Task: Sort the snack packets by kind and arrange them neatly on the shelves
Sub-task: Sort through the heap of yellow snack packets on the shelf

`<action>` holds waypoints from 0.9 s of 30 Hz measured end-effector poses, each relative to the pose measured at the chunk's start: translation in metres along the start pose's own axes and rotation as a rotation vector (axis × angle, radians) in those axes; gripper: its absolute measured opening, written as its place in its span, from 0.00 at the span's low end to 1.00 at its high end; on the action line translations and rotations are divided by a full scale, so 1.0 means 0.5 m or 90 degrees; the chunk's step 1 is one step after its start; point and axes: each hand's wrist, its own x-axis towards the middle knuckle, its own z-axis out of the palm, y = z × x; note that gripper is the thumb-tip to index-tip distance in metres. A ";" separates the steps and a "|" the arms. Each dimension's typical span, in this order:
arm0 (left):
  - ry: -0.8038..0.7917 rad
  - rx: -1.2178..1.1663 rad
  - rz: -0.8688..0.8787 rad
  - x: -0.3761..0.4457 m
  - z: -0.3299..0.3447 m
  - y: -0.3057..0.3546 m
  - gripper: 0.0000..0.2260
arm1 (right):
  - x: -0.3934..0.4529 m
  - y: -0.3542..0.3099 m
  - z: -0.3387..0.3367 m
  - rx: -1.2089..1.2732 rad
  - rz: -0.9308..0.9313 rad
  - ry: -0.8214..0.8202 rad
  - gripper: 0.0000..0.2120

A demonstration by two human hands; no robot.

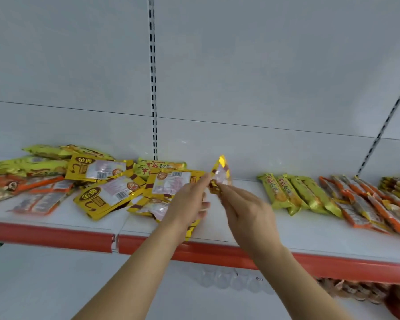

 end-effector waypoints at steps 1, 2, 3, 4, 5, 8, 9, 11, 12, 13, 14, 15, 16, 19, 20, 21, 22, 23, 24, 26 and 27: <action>-0.042 -0.130 -0.056 -0.004 -0.015 0.013 0.15 | 0.006 -0.018 0.008 0.020 -0.041 -0.018 0.12; -0.052 -0.206 -0.071 -0.006 -0.033 0.023 0.12 | 0.007 -0.030 0.021 0.033 -0.083 -0.042 0.12; -0.033 -0.219 -0.062 -0.003 -0.054 0.028 0.12 | 0.008 -0.037 0.035 0.046 -0.119 -0.071 0.12; 0.004 -0.183 -0.049 0.004 -0.076 0.027 0.14 | 0.009 -0.043 0.045 0.064 -0.138 -0.106 0.12; 0.044 -0.127 -0.037 0.013 -0.094 0.021 0.20 | 0.009 -0.049 0.055 0.090 -0.138 -0.144 0.15; 0.158 -0.023 -0.003 0.029 -0.146 0.003 0.25 | 0.036 -0.065 0.077 0.181 -0.051 -0.198 0.20; 0.189 -0.014 0.002 0.029 -0.161 -0.003 0.18 | 0.055 -0.067 0.087 0.197 0.002 -0.199 0.20; 0.232 0.028 -0.003 0.031 -0.192 -0.015 0.11 | 0.098 -0.054 0.119 0.171 0.095 -0.260 0.19; 0.241 0.046 -0.007 0.033 -0.208 -0.024 0.10 | 0.116 -0.045 0.141 0.123 0.116 -0.328 0.20; 0.245 0.062 -0.006 0.035 -0.221 -0.030 0.09 | 0.130 -0.037 0.163 0.064 0.122 -0.407 0.24; 0.245 0.079 -0.004 0.036 -0.232 -0.035 0.09 | 0.141 -0.029 0.186 0.007 0.115 -0.479 0.29; 0.240 0.093 -0.004 0.036 -0.240 -0.037 0.09 | 0.147 -0.023 0.210 -0.048 0.100 -0.533 0.33; 0.236 0.096 -0.010 0.038 -0.246 -0.040 0.09 | 0.152 -0.018 0.230 -0.096 0.083 -0.563 0.34; 0.236 0.110 -0.022 0.040 -0.255 -0.037 0.10 | 0.156 -0.017 0.266 -0.155 0.057 -0.552 0.27; 0.240 0.117 -0.024 0.041 -0.257 -0.036 0.11 | 0.156 -0.015 0.268 -0.163 0.053 -0.531 0.23; 0.244 0.118 -0.026 0.044 -0.257 -0.034 0.12 | 0.156 -0.009 0.268 -0.170 0.044 -0.516 0.20; 0.249 0.117 -0.030 0.046 -0.257 -0.034 0.14 | 0.154 0.000 0.269 -0.167 0.034 -0.503 0.19; 0.252 0.118 -0.033 0.047 -0.256 -0.033 0.14 | 0.152 0.011 0.271 -0.147 0.031 -0.497 0.18; 0.253 0.113 -0.035 0.047 -0.255 -0.034 0.13 | 0.149 0.022 0.271 -0.115 0.034 -0.496 0.19; 0.254 0.100 -0.038 0.049 -0.254 -0.036 0.05 | 0.144 0.035 0.269 -0.055 0.052 -0.528 0.30; 0.260 0.101 -0.041 0.048 -0.253 -0.035 0.03 | 0.142 0.037 0.270 -0.040 0.055 -0.550 0.33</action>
